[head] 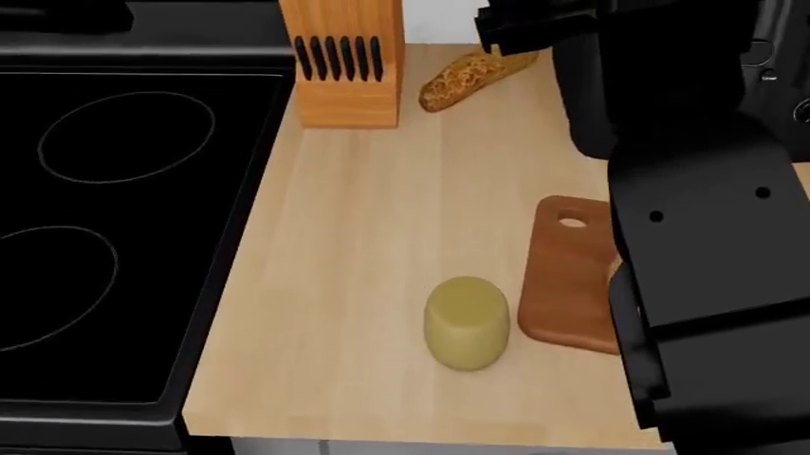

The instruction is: Pick up the wedge of cheese and place it on the slice of bread to prepare a simple cheese on bread dish.

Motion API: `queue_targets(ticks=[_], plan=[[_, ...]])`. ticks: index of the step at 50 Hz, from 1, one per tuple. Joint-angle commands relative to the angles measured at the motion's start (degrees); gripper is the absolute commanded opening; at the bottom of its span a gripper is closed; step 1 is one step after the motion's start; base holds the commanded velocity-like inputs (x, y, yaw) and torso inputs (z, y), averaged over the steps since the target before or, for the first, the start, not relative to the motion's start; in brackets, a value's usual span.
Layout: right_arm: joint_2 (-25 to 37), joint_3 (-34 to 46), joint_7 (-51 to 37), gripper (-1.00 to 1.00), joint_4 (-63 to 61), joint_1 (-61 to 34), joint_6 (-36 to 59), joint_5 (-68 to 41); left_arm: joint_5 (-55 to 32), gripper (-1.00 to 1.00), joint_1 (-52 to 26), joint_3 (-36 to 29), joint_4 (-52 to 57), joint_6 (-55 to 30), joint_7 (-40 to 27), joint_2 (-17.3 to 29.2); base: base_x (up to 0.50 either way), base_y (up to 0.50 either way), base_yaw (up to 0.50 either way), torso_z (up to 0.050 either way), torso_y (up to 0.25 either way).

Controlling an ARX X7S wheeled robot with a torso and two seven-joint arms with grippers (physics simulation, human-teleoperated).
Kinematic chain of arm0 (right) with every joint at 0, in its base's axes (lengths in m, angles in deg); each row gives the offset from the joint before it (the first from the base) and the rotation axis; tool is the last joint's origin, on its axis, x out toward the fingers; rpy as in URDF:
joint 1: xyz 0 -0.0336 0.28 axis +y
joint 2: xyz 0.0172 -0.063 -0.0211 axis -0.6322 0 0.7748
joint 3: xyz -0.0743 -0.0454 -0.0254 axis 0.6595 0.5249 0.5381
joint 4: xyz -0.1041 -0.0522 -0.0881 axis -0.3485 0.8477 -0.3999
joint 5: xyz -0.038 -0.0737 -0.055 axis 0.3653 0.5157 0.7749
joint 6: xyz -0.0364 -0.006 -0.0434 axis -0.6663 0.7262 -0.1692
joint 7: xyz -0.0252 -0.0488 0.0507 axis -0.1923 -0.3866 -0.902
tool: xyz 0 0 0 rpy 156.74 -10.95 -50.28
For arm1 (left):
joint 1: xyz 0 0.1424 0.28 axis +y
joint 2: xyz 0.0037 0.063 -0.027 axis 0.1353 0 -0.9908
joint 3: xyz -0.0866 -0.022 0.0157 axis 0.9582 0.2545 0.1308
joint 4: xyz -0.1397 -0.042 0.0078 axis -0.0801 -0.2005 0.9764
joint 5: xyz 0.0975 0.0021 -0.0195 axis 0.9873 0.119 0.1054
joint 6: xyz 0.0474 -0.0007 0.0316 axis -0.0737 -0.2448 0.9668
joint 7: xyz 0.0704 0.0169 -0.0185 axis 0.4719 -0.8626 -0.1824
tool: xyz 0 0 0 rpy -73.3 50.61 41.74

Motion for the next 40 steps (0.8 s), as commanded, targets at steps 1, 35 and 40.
queue_targets(ticks=[1,35,40], plan=[[0.42,-0.67,-0.44,1.0,-0.71,0.69,0.27,-0.33,-0.39,1.0,0.21,-0.18,-0.27,0.52,-0.17,-0.16,0.23,0.0,0.0,0.0,0.0],[0.94,-0.37,-0.64,1.0,-0.58,1.55,-0.67,-0.66,-1.44,1.0,0.38,-0.56,-0.9,1.29,-0.84,-0.08,0.1,0.0,0.0,0.0,0.0],[1.03,-0.38,-0.8,1.0,-0.62,1.86,-0.8,-0.67,-1.55,1.0,1.05,-0.64,-0.88,1.78,-0.95,-0.12,0.0,0.0,0.0,0.0,0.0]])
